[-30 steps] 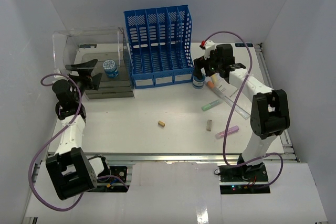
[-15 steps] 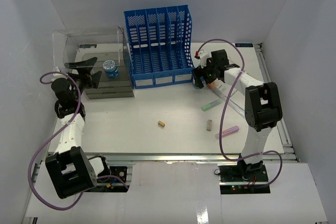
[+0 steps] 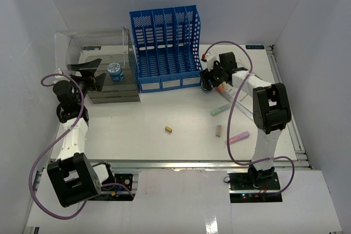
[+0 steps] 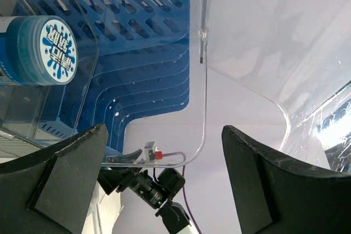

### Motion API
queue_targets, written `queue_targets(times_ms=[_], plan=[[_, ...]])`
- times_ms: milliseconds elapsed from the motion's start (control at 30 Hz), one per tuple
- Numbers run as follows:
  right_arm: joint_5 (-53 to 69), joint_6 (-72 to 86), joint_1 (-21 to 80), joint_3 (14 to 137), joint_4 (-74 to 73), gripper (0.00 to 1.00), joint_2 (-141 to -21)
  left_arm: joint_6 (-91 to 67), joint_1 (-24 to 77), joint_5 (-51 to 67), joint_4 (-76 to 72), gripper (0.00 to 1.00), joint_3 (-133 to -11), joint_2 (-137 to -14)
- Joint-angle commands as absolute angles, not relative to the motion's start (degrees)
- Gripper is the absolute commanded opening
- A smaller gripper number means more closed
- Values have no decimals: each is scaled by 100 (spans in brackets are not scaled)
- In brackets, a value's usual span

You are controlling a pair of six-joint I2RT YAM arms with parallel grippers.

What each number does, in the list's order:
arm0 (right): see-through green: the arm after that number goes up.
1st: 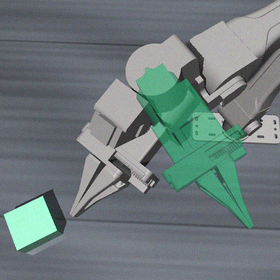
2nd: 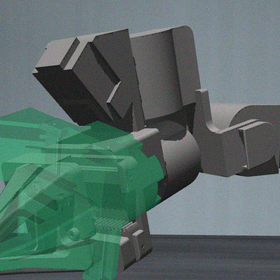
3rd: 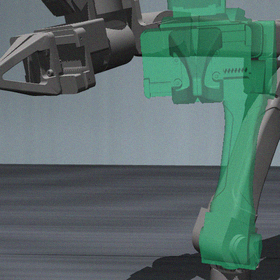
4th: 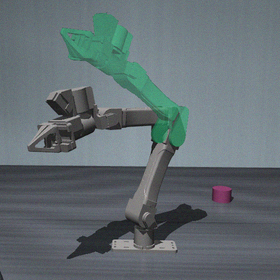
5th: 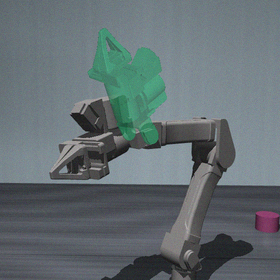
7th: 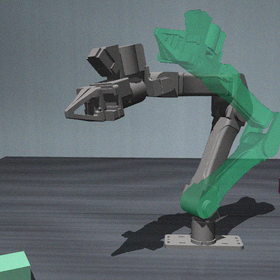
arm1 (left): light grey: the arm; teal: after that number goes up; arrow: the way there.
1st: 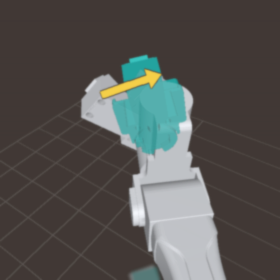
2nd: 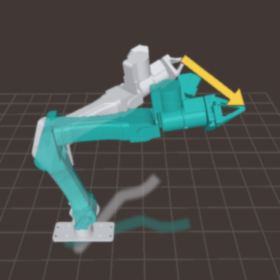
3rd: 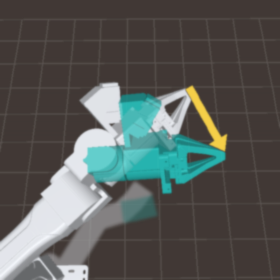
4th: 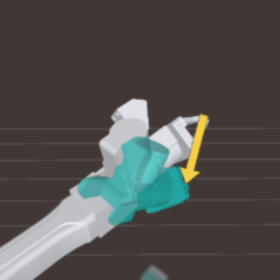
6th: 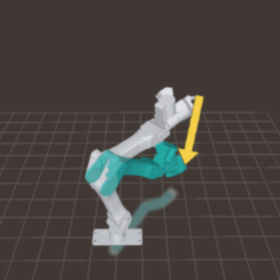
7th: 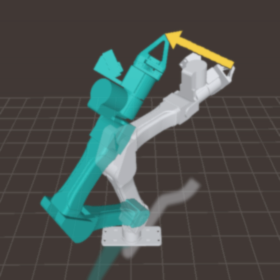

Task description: Organize the desk

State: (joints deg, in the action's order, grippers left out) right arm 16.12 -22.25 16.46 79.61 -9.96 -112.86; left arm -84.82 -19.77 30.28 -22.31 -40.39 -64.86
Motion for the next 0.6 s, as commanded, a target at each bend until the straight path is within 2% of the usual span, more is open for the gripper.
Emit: queue_targets(times_ms=[0,67,100,233,400,567], plan=[[1711,-2348,1710,8091,-569,62,-11246,-8394,-2013,3094,-2371,96,-4321,-6428],[1696,-2402,1723,8112,-614,51,-11236,-8394,-2012,3094,-2356,96,-4334,-6416],[1696,-2423,1723,8106,-671,43,-11195,-8394,-2007,3100,-2355,96,-4339,-6416],[1764,-2638,1723,7912,-1036,24,-10789,-8402,-2013,3114,-2379,96,-4368,-6419],[2203,-3309,1766,7647,-1711,12,-9968,-8455,-2013,3138,-2452,96,-4403,-6425],[2647,-4137,2248,7698,-2629,8,-9318,-8473,-2013,3139,-2448,96,-4436,-6407]])
